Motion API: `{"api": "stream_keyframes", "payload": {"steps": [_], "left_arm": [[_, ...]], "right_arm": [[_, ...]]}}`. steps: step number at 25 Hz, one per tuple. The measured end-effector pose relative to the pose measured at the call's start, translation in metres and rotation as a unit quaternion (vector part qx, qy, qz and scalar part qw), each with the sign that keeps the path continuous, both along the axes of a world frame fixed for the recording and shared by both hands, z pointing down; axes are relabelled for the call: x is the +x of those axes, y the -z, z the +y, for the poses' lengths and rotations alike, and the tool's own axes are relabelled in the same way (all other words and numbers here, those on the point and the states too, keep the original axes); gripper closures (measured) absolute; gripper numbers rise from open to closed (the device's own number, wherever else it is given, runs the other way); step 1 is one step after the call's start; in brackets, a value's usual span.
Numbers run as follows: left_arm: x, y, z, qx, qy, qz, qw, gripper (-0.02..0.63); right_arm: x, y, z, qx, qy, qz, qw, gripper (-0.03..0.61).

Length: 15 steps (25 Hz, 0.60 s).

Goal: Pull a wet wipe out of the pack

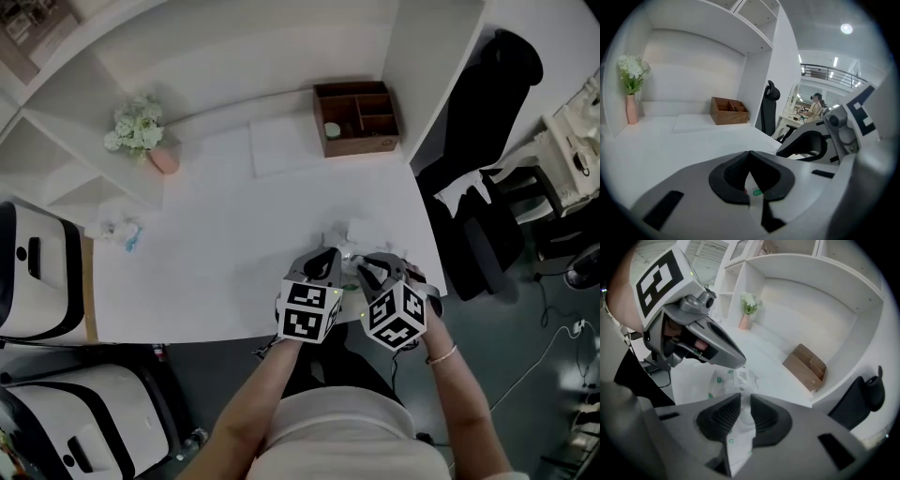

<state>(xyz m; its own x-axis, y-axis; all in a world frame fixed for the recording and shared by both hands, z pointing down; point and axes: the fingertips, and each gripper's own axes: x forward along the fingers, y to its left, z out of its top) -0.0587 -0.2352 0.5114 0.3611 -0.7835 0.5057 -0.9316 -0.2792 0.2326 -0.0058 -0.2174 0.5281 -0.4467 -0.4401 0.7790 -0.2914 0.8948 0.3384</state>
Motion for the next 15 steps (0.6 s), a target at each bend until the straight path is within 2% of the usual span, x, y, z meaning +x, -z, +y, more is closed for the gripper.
{"api": "stream_keyframes", "payload": {"steps": [3,7,15], "left_arm": [[-0.002,-0.001,0.0,-0.001,0.002,0.001,1.0,0.62],[-0.002,0.0,0.0,0.0,0.003,0.001,1.0,0.62],[-0.004,-0.001,-0.001,0.001,0.003,0.0,1.0,0.62]], "right_arm": [[0.001,-0.002,-0.004,0.011,-0.001,0.018,1.0,0.515],[0.002,-0.001,-0.004,0.013,0.0,0.023,1.0,0.563],[0.003,0.012,0.0,0.02,-0.014,-0.005,1.0,0.571]]}}
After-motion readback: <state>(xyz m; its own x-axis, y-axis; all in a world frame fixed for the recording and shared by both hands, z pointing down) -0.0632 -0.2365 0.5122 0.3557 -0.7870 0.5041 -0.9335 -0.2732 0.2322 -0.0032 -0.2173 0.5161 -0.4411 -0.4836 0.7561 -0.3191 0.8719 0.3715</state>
